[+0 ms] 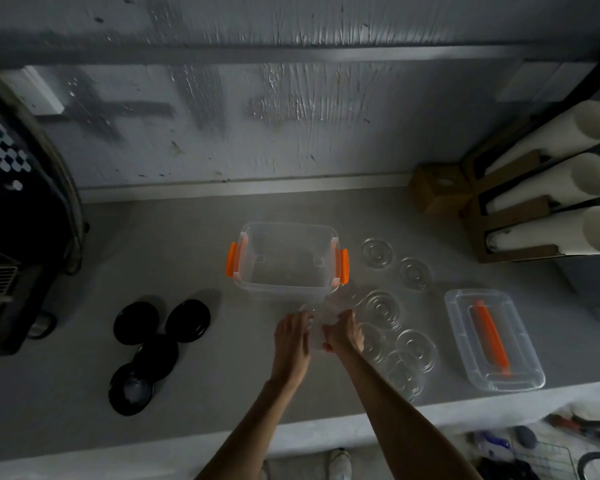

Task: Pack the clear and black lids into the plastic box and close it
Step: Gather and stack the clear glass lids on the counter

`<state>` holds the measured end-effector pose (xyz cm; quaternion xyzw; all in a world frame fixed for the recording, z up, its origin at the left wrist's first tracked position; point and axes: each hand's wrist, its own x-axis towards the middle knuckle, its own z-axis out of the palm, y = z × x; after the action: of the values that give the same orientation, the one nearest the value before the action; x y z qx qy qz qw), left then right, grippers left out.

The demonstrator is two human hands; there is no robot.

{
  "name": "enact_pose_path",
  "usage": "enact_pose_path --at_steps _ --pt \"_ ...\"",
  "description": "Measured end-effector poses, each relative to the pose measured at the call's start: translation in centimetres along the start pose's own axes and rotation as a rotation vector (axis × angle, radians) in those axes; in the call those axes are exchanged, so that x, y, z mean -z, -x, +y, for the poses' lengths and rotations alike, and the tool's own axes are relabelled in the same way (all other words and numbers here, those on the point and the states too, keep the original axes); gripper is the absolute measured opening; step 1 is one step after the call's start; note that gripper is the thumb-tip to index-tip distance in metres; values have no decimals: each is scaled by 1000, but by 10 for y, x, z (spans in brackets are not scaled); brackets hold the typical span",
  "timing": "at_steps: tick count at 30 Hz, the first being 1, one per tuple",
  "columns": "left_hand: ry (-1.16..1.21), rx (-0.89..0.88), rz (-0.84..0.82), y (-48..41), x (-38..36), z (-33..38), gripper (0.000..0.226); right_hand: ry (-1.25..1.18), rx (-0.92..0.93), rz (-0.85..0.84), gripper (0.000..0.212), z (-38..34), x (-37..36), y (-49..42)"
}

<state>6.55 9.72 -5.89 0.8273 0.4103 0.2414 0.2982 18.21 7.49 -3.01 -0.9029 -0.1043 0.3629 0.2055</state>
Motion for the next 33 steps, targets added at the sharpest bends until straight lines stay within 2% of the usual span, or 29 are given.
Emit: enact_pose_path --at_steps 3,6,9,11,15,16,17,19,20,23,26,29,31,33 --pt "-122 -68 -73 8 -5 -7 42 -8 12 -19 34 3 3 -1" --pt "-216 -47 -198 13 -7 -16 60 -49 31 -41 22 2 8 -3" --pt "-198 -9 -274 15 -10 -14 72 -58 35 -97 30 -1 11 -7" --pt "-137 29 -217 16 -10 -8 64 -69 19 -115 36 -2 8 -6" --pt "-28 137 54 10 -10 4 24 -85 94 -41 32 1 -3 3" --pt "21 209 105 8 -11 4 28 -103 105 -51 31 2 -6 4" --pt "112 341 122 3 -7 7 43 -138 93 -73 33 3 -10 4" --pt "298 584 119 -7 2 8 67 -248 26 -117 43 6 -16 0" --pt "331 630 103 -12 6 6 70 -304 4 -133 47 7 -18 -1" --pt "230 670 -69 -25 15 -5 70 -330 42 -162 48 10 -23 2" --pt "358 753 -174 -29 17 -19 61 -237 129 -73 57 7 -23 5" --pt "544 833 -92 -24 20 -19 34 -257 221 -31 59 4 -23 12" --pt "618 855 -52 -20 22 -15 33 -249 320 3 59 6 -25 20" --pt "578 779 -42 -16 26 -11 37 -227 404 56 55 13 -27 27"
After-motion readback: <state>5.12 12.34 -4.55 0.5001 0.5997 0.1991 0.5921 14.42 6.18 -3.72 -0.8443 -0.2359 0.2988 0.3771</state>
